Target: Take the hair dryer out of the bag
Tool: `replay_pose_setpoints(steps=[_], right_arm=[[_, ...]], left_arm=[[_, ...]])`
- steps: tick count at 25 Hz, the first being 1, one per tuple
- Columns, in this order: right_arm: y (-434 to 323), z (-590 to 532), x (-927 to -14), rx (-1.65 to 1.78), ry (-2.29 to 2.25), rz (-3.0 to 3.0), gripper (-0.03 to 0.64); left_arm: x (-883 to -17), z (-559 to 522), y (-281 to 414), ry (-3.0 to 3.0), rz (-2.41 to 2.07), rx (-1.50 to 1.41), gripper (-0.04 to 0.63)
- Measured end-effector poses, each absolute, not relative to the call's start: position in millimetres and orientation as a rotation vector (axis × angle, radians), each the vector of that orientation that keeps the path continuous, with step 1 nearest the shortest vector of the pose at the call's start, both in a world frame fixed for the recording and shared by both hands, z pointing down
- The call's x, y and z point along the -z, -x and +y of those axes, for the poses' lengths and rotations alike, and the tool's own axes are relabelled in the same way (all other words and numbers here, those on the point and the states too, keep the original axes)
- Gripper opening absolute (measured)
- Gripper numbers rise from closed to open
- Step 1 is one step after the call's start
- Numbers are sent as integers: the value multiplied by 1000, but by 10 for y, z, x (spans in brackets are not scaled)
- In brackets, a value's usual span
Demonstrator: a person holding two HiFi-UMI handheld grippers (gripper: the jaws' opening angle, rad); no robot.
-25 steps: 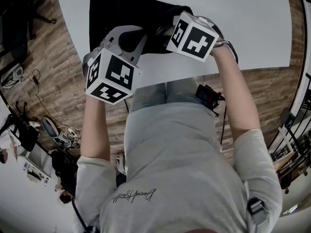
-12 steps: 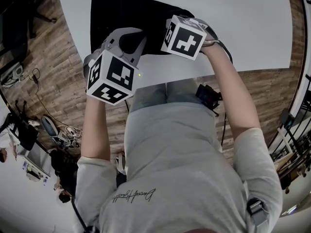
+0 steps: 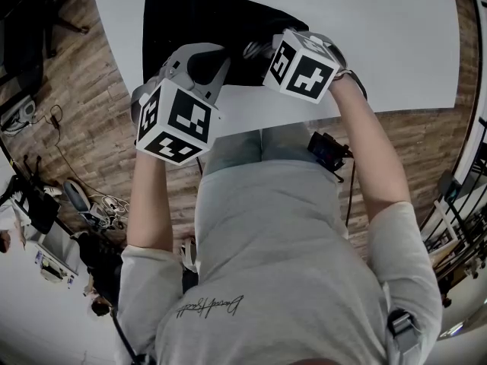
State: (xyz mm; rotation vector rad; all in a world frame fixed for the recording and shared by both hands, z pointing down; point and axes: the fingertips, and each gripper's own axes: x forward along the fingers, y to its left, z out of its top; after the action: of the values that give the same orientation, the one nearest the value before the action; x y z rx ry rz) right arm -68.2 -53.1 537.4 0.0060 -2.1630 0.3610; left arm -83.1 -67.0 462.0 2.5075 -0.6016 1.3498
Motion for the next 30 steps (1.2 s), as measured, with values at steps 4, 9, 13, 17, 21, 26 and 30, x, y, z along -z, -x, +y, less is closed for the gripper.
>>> replay_pose_setpoints(steps=[4, 9, 13, 17, 21, 26, 30], right_arm=[[618, -539, -5324, -333, -15, -2168, 264], [538, -552, -5272, -372, -14, -2170, 262], [492, -567, -5193, -398, -23, -2177, 261], [427, -542, -5133, -397, -35, -2176, 261], [379, -567, -5068, -398, -53, -2175, 261], [297, -583, -5039, -393, -75, -2171, 261], [234, -594, -5033, -394, -88, -2173, 258]], left_arm=[[-4612, -658, 838, -2508, -612, -1353, 25], [-4645, -683, 858, -2508, -618, -1378, 25], [-4610, -713, 856, -2515, -632, -1379, 25], [-4579, -708, 862, -2520, -647, -1389, 25], [-4550, -745, 897, -2521, -667, -1390, 25], [-4561, -769, 889, -2522, -677, -1403, 25], [-4595, -807, 883, -2512, -689, -1386, 25]])
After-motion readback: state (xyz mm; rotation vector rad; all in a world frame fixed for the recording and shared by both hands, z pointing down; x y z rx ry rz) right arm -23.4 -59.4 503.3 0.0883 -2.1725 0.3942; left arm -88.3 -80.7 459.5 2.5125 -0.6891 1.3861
